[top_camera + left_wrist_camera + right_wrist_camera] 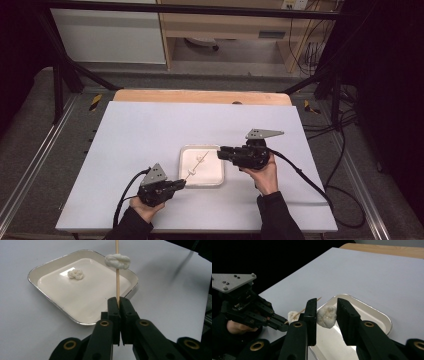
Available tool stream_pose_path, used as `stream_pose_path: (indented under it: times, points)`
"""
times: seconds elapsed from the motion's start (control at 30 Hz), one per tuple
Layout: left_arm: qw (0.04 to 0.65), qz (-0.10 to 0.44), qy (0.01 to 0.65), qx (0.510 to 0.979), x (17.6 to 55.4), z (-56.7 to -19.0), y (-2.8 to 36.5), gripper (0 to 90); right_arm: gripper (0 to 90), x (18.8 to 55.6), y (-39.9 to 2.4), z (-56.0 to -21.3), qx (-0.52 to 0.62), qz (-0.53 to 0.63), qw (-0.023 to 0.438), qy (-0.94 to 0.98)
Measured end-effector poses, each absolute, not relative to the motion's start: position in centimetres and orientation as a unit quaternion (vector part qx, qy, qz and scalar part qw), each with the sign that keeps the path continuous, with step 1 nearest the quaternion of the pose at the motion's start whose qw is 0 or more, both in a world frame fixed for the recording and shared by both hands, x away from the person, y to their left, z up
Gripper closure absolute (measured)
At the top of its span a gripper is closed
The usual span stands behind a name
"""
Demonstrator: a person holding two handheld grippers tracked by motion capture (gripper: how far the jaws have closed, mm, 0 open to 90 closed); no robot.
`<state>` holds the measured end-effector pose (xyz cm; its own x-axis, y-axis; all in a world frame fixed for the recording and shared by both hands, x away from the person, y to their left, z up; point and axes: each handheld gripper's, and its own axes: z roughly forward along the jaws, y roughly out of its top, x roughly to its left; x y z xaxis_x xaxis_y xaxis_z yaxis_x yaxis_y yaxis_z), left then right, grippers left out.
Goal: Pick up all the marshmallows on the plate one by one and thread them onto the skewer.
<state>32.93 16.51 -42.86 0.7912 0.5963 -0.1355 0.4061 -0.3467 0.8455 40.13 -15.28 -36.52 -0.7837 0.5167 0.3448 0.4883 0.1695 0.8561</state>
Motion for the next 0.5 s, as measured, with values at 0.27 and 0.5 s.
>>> stream_pose_path:
  times: [0.27,0.5]
  points:
    - [0.485,0.1,0.304,0.814,32.8,-42.8,16.5,87.7,71.1,40.7,-15.1,-35.8,0.329,0.575,-0.001,0.749]
    - [0.489,0.099,0.298,0.814,32.7,-42.7,16.4,87.7,71.2,41.4,-14.7,-36.0,0.333,0.583,-0.018,0.741]
